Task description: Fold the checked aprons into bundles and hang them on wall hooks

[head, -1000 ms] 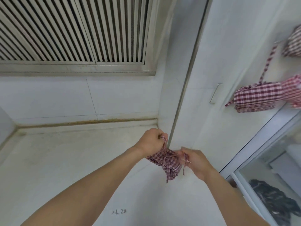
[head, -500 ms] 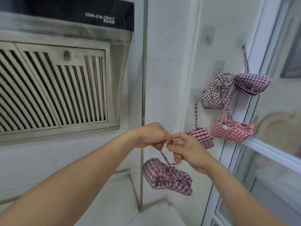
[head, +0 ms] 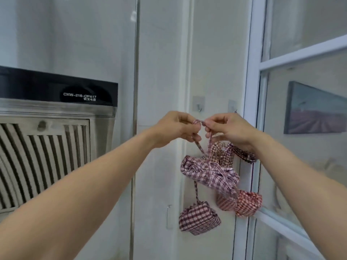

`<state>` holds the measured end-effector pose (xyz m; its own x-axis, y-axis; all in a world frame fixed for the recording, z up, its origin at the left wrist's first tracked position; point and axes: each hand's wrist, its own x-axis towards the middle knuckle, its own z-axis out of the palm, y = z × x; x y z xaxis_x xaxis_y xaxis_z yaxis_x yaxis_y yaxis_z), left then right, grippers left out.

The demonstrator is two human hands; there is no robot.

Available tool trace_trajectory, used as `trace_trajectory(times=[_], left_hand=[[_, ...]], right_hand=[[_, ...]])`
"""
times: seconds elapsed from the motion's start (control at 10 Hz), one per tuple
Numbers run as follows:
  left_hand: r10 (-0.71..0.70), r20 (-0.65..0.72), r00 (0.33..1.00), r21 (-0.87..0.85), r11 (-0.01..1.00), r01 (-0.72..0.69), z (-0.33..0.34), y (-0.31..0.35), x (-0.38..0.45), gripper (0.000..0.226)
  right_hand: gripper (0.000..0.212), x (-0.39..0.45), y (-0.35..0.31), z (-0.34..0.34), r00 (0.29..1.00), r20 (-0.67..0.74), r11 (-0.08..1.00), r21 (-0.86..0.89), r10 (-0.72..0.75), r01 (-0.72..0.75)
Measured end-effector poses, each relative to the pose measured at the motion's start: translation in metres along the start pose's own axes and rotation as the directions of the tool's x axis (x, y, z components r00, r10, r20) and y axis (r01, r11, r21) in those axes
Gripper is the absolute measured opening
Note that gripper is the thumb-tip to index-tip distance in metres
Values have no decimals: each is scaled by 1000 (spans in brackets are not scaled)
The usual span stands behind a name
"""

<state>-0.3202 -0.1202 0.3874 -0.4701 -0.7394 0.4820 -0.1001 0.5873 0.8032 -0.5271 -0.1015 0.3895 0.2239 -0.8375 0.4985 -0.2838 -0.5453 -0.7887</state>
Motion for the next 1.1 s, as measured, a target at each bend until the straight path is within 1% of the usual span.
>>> trace_trajectory(times=[0.1, 0.2, 0.3, 0.4, 0.5, 0.6, 0.7, 0.8, 0.9, 1.0, 1.1], left_hand=[[20, -244, 969, -1, 1000, -21, 0, 9, 37, 22], [48, -392, 919, 88, 996, -14, 0, 9, 69, 9], [146, -490, 860, 290, 957, 3, -2, 5, 92, 9], [200, -501, 842, 454, 889, 59, -3, 2, 109, 19], [245, -480, 842, 603, 790, 113, 5, -7, 116, 29], [244, -492, 835, 636, 756, 154, 14, -21, 115, 35], [98, -465, 880, 550, 811, 200, 26, -40, 109, 48], [-70, -353, 933, 531, 806, 261, 34, -58, 90, 62], [-56, -304, 951, 613, 752, 240, 30, -65, 73, 66], [-99, -280, 955, 650, 713, 264, 27, -63, 48, 64], [-174, -266, 948, 535, 791, 296, 17, -56, 28, 55]], right_hand=[[25, 34, -9, -18, 993, -108, 999, -26, -37, 34], [21, 65, -7, -30, 981, -174, 985, -166, -80, 51], [17, 92, 0, -36, 959, -255, 967, -245, -128, 64], [18, 117, 14, -34, 932, -334, 939, -342, -139, 17], [22, 126, 31, -32, 935, -344, 923, -381, -87, -54], [20, 119, 43, -32, 945, -322, 933, -353, -58, -62], [19, 107, 48, -28, 971, -241, 948, -312, -12, -66], [17, 96, 49, -22, 978, -208, 956, -287, -9, -52], [12, 82, 42, -23, 989, -144, 953, -291, 42, -83], [21, 66, 41, -22, 990, 46, 862, -498, 130, -90], [38, 48, 36, -11, 991, 15, 739, -669, 129, -86]])
